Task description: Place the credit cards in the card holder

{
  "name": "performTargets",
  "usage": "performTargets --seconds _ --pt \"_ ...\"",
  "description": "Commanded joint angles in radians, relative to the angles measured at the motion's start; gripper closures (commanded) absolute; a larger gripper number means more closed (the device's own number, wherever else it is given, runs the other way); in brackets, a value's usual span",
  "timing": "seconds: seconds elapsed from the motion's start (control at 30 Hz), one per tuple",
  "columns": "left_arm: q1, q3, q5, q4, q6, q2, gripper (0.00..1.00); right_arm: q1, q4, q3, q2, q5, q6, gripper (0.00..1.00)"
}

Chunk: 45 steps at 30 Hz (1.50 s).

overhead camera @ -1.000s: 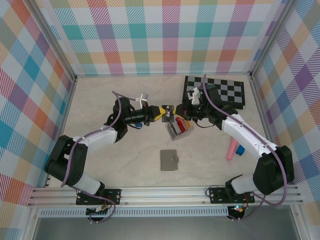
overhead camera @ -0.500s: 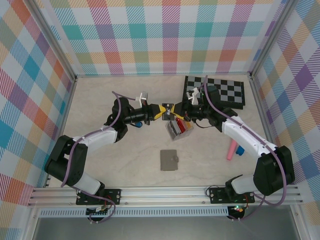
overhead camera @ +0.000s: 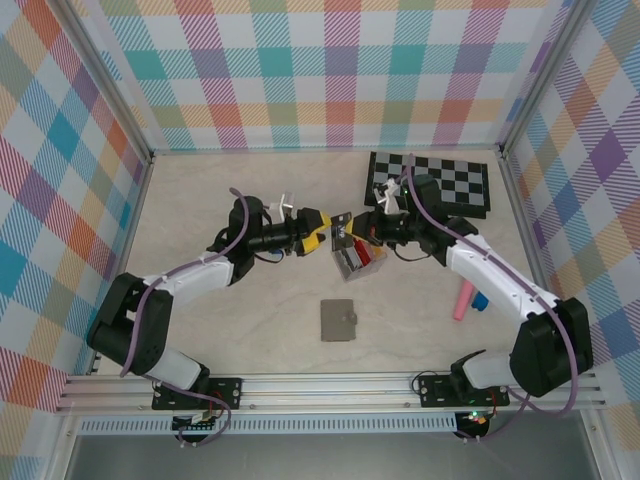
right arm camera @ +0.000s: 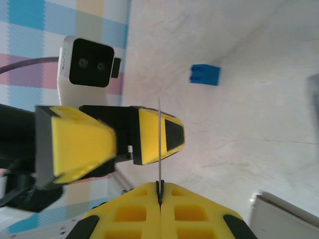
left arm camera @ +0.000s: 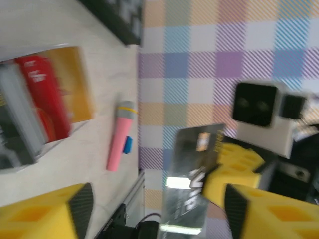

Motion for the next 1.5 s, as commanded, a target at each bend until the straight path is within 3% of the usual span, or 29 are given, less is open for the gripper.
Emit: performTargets --seconds 0.0,0.17,0.43,0.67,1.07,1.47 --pt "-0.006 0.004 -0.165 -0.399 0.189 -0.109 0.20 0.081 -0.166 -0.026 -0.083 0.245 -0.164 0.94" --pt "-0.016 -0.063 -0.354 -0.619 0.267 -0.227 0.15 0.234 -0.321 -0.073 -0.063 0.492 -0.099 0.95" --pt "-0.056 -0.139 -0.418 -0.705 0.291 -0.317 0.14 0.446 -0.263 -0.126 0.082 0.594 0.051 0.97" --pt "-0.098 -0.113 -0.440 -0.782 0.340 -0.312 0.13 0.449 -0.316 -0.179 0.081 0.675 0.070 0.97" --pt "-0.253 -0.009 -0.510 -0.816 0.378 -0.171 0.12 0.289 -0.241 -0.372 -0.080 0.529 0.039 0.94" --pt "-0.478 0.257 -0.698 -1.032 0.412 0.092 0.12 0.280 -0.169 -0.453 -0.059 0.509 0.093 0.94"
